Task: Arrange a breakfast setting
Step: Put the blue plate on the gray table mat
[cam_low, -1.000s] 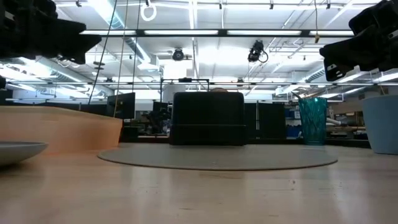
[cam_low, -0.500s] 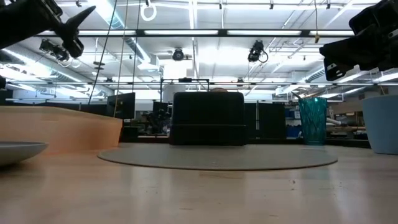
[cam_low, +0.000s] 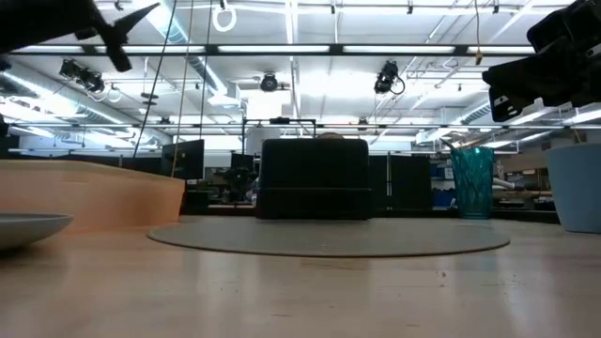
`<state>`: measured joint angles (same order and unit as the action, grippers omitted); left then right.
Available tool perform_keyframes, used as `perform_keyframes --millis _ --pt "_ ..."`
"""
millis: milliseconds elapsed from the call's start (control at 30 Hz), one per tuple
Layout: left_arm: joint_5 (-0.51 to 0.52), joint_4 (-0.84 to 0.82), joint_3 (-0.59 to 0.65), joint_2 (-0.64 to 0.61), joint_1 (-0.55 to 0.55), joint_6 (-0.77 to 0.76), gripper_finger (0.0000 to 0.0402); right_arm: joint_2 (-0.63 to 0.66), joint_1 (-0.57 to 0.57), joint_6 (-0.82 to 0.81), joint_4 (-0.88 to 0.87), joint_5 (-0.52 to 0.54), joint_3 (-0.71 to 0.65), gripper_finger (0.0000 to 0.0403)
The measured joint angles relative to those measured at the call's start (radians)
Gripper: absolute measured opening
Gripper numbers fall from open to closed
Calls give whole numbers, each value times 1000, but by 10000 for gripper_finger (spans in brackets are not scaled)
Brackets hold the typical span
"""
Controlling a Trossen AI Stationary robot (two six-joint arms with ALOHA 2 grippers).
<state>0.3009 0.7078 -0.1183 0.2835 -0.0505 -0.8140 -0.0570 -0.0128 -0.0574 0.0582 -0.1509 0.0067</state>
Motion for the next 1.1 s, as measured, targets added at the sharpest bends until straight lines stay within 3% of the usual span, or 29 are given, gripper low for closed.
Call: perform_keyframes --millis 233,467,833,967,1100 --pt "-36 -26 -222 410 -103 -144 237 0 0 0 0 0 0 50" --pt "-31 -238 -568 744 -300 -292 237 0 0 0 0 0 0 50" --pt "14 -958 -1153 1135 -529 -550 237 0 0 0 0 0 0 50" --pt "12 -1229 -1272 1238 -585 -686 237 0 0 0 0 0 0 50" --pt "-23 -1423 -1310 1326 -640 -860 237 0 0 0 0 0 0 50"
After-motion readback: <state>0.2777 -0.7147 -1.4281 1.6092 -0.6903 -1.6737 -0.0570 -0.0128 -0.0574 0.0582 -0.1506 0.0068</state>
